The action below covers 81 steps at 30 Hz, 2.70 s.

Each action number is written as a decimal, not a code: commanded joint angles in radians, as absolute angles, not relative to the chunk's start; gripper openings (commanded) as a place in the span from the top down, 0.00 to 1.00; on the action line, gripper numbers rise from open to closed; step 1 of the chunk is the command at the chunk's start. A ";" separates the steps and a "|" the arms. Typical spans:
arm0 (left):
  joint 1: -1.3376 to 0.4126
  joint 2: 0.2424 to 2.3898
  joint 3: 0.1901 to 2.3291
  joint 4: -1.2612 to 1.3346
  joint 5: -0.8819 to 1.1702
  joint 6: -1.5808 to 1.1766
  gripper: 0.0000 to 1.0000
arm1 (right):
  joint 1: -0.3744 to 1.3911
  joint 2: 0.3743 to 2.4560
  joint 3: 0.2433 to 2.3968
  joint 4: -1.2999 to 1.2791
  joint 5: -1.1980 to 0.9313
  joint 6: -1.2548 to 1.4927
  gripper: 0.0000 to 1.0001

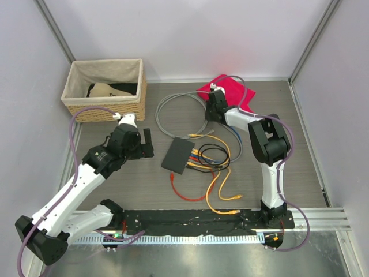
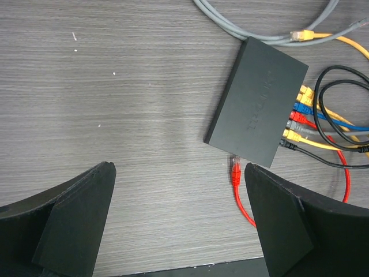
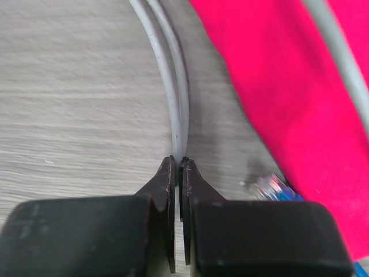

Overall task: Insert the plug into the switch port
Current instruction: Pick up the connector from the center of the board, then place the connector at the center of the board.

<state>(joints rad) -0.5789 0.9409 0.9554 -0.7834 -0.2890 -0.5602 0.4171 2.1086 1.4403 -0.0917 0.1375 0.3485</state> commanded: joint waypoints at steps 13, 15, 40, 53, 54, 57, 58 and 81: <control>-0.548 0.893 0.930 -0.770 -0.261 -0.555 0.00 | 0.425 1.841 1.724 0.055 -0.049 0.328 0.99; -0.545 0.887 0.925 -0.765 -0.252 -0.557 0.00 | 0.423 1.787 1.683 0.057 -0.063 0.325 0.99; -0.525 0.899 0.902 -0.733 -0.187 -0.577 0.01 | 0.324 1.324 1.467 0.040 -0.296 0.480 0.99; -0.523 0.916 0.896 -0.727 -0.172 -0.586 0.01 | 0.360 1.238 0.968 -0.058 -0.518 0.508 0.99; -0.523 0.916 0.896 -0.726 -0.170 -0.586 0.01 | 0.364 1.221 0.953 -0.057 -0.552 0.509 0.99; -0.523 0.916 0.896 -0.727 -0.170 -0.586 0.01 | 0.364 1.160 0.922 -0.037 -0.569 0.505 0.99; -0.525 0.916 0.896 -0.727 -0.170 -0.584 0.01 | 0.364 1.155 0.939 -0.105 -0.575 0.479 0.99; -0.523 0.911 0.882 -0.690 -0.115 -0.572 0.01 | 0.423 1.318 1.077 -0.674 -0.529 0.024 0.54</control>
